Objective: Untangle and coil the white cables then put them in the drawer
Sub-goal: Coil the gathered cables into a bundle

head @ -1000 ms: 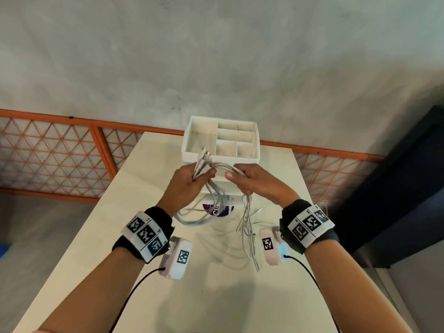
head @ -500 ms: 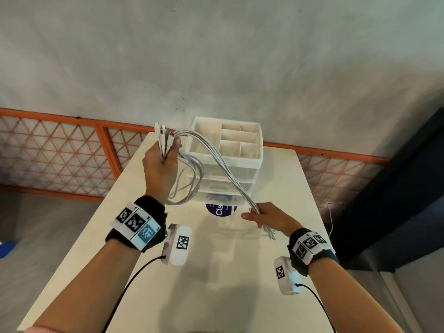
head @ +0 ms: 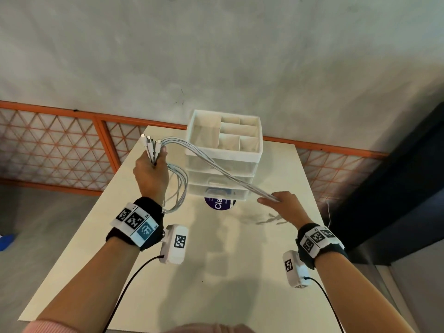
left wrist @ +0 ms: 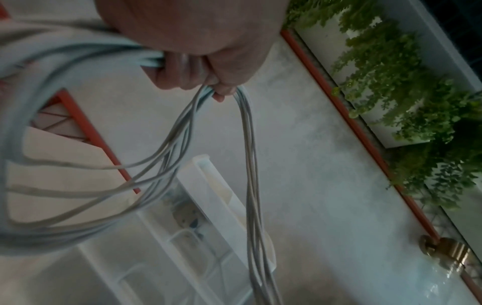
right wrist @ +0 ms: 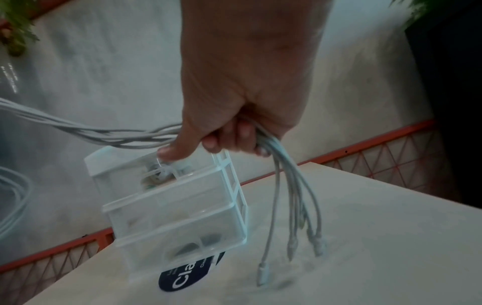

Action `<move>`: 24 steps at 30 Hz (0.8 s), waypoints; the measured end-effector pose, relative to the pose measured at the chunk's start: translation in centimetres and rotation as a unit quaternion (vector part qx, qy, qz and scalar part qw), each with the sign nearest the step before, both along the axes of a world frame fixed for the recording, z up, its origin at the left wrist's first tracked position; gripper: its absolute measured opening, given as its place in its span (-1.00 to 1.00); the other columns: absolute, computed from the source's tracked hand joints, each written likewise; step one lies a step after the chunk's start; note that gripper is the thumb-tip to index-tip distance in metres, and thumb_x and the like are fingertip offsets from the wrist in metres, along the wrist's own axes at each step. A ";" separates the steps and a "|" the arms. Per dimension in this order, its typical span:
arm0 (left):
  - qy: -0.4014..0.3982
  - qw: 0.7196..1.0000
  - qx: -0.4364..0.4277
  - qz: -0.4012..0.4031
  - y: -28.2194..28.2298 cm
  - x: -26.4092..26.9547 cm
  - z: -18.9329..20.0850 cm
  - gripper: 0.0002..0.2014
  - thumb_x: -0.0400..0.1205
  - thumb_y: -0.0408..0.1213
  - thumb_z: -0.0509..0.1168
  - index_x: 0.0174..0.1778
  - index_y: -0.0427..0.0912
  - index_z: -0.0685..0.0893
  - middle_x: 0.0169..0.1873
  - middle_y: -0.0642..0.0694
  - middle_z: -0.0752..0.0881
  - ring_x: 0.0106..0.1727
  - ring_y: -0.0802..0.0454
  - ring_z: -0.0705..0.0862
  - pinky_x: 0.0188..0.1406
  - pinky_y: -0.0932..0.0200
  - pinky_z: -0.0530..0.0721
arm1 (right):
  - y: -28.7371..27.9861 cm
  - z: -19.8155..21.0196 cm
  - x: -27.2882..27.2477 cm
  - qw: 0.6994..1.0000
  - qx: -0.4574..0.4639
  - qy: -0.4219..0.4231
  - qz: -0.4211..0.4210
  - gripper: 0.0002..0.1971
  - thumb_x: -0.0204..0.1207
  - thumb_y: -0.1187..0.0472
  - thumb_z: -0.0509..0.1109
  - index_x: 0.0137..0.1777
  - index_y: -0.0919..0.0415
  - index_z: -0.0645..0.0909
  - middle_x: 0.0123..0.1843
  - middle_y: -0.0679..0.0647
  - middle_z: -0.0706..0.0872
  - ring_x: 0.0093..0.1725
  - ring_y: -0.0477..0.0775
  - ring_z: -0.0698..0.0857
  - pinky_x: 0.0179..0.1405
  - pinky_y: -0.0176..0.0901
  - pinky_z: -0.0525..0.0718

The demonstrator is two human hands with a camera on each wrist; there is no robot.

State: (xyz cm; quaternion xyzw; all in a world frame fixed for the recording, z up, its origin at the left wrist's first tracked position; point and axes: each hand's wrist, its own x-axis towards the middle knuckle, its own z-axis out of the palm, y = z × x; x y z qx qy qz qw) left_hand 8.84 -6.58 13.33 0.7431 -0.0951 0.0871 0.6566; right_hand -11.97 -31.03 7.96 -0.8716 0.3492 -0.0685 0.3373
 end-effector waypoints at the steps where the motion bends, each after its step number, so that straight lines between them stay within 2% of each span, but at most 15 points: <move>1: -0.004 1.000 0.003 -0.005 0.0 -0.1 0.1 -0.72 0.66 -0.16 0.29 -0.22 -0.32 0.66 -0.40 -0.13 0.65 -0.37 0.04 0.52 -0.27 0.20 0.45 | -0.4 0.2 0.0 0.999 -0.032 -0.017 -0.020 -0.50 0.40 -0.14 0.50 -0.53 0.17 0.42 -0.59 0.02 0.46 -0.51 0.04 0.50 -0.57 -0.33 0.40; 3: -0.022 0.999 0.024 -0.019 0.1 -0.3 0.5 -0.73 0.67 -0.17 0.28 -0.31 -0.24 0.59 -0.50 -0.03 0.55 -0.45 0.09 0.46 -0.41 0.19 0.40 | -1.0 0.2 -0.1 0.994 -0.095 -0.027 -0.044 -0.48 0.41 -0.18 0.48 -0.50 0.19 0.41 -0.55 0.08 0.50 -0.38 0.23 0.56 -0.41 -0.06 0.46; 5: -0.038 0.996 0.061 -0.057 0.2 -0.5 0.6 -0.72 0.66 -0.17 0.29 -0.27 -0.30 0.64 -0.46 -0.13 0.60 -0.42 0.01 0.49 -0.49 0.24 0.36 | -1.4 -0.2 -0.2 0.993 -0.106 -0.001 -0.043 -0.53 0.41 -0.14 0.49 -0.46 0.14 0.37 -0.47 0.07 0.53 -0.24 0.28 0.62 -0.30 -0.04 0.46; 7: -0.041 0.981 0.140 -0.130 0.4 -0.6 0.5 -0.70 0.64 -0.15 0.32 -0.20 -0.36 0.70 -0.42 -0.20 0.63 -0.40 -0.03 0.51 -0.52 0.27 0.34 | -1.2 -0.6 -0.5 0.986 -0.101 0.132 0.017 -0.66 0.43 -0.09 0.49 -0.30 0.12 0.48 -0.15 0.11 0.68 0.08 0.30 0.69 -0.06 -0.03 0.56; 8: -0.036 0.966 0.182 -0.180 0.5 -0.7 0.5 -0.73 0.61 -0.14 0.36 -0.20 -0.33 0.71 -0.41 -0.20 0.65 -0.40 -0.02 0.52 -0.49 0.28 0.35 | -0.9 -0.9 -0.6 0.969 -0.097 0.218 0.058 -0.68 0.44 -0.07 0.49 -0.18 0.16 0.53 0.08 0.15 0.68 0.23 0.27 0.65 0.11 -0.03 0.57; 9: -0.021 0.949 0.208 -0.234 0.5 -0.8 0.3 -0.78 0.57 -0.14 0.41 -0.20 -0.26 0.72 -0.39 -0.19 0.68 -0.38 -0.01 0.54 -0.43 0.26 0.38 | -0.7 -1.2 -0.8 0.951 -0.076 0.289 0.081 -0.64 0.41 -0.07 0.51 -0.08 0.20 0.54 0.20 0.14 0.63 0.27 0.21 0.62 0.20 -0.08 0.55; 10: 0.004 0.935 0.219 -0.281 0.6 -1.0 0.2 -0.80 0.51 -0.14 0.47 -0.15 -0.22 0.73 -0.41 -0.15 0.68 -0.37 0.00 0.54 -0.39 0.21 0.38 | -0.4 -1.3 -0.7 0.939 -0.043 0.330 0.089 -0.54 0.35 -0.07 0.57 0.06 0.23 0.55 0.26 0.12 0.61 0.28 0.14 0.62 0.23 -0.15 0.54; 11: 0.030 0.923 0.220 -0.314 0.5 -1.3 0.1 -0.73 0.45 -0.14 0.53 -0.08 -0.25 0.73 -0.48 -0.07 0.60 -0.40 0.02 0.48 -0.40 0.18 0.34 | -0.1 -1.2 -0.6 0.934 -0.006 0.346 0.086 -0.33 0.28 -0.08 0.62 0.28 0.26 0.50 0.35 0.12 0.59 0.34 0.12 0.59 0.30 -0.14 0.52; 13: 0.067 0.916 0.198 -0.342 0.3 -1.7 0.1 -0.59 0.38 -0.14 0.58 0.01 -0.32 0.70 -0.62 0.08 0.38 -0.53 0.10 0.32 -0.46 0.19 0.24 | 0.6 -0.2 0.4 0.938 0.022 0.334 0.087 0.08 0.18 -0.10 0.67 0.60 0.25 0.17 0.57 0.17 0.40 0.53 0.19 0.42 0.48 0.03 0.42; 14: 0.077 0.917 0.174 -0.350 0.1 -1.9 0.2 -0.63 0.39 -0.14 0.57 -0.02 -0.29 0.71 -0.67 0.12 0.31 -0.59 0.14 0.25 -0.50 0.20 0.20 | 1.2 0.7 1.2 0.946 0.022 0.306 0.103 0.18 0.16 -0.12 0.68 0.65 0.22 0.04 0.63 0.19 0.28 0.58 0.21 0.34 0.53 0.09 0.37; 16: 0.099 0.919 0.116 -0.363 -0.2 -2.5 0.8 -0.78 0.47 -0.12 0.50 -0.26 -0.18 0.66 -0.70 0.13 0.27 -0.65 0.16 0.18 -0.59 0.27 0.18 | 3.0 3.4 2.8 0.967 0.029 0.209 0.143 0.23 0.15 -0.14 0.67 0.67 0.13 -0.06 0.68 0.18 0.10 0.65 0.21 0.18 0.59 0.13 0.28; 17: 0.109 0.919 0.087 -0.368 -0.4 -2.9 1.2 -0.72 0.51 -0.09 0.46 -0.39 -0.12 0.55 -0.69 0.14 0.26 -0.65 0.16 0.17 -0.62 0.30 0.17 | 4.2 4.8 3.7 0.976 0.044 0.146 0.158 0.19 0.17 -0.13 0.66 0.67 0.10 -0.01 0.68 0.12 0.09 0.65 0.17 0.16 0.59 0.09 0.26; 19: 0.112 0.915 0.035 -0.386 -0.9 -3.8 2.1 -0.60 0.59 -0.04 0.36 -0.44 -0.02 0.32 -0.63 0.10 0.19 -0.63 0.14 0.13 -0.65 0.30 0.14 | 6.8 7.2 5.4 0.977 0.074 0.047 0.193 0.01 0.21 -0.13 0.65 0.60 0.04 0.20 0.61 -0.01 0.22 0.61 0.02 0.26 0.53 -0.11 0.29; 21: 0.095 0.909 0.003 -0.405 -1.5 -4.5 3.0 -0.57 0.65 0.00 0.26 -0.44 0.00 0.22 -0.58 0.03 0.11 -0.61 0.12 0.09 -0.64 0.28 0.10 | 9.2 8.4 6.8 0.958 0.101 0.052 0.264 -0.24 0.28 -0.16 0.59 0.47 -0.03 0.43 0.54 -0.09 0.41 0.54 -0.07 0.37 0.50 -0.19 0.30; 24: 0.096 0.909 -0.042 -0.404 -2.0 -5.0 3.9 -0.52 0.69 0.04 0.15 -0.47 -0.01 0.13 -0.57 -0.01 0.06 -0.61 0.11 0.05 -0.66 0.31 0.10 | 11.9 8.1 7.8 0.914 0.171 0.076 0.361 -0.75 0.47 -0.07 0.46 0.06 0.03 0.73 0.34 0.19 0.68 0.42 0.13 0.58 0.53 0.04 0.42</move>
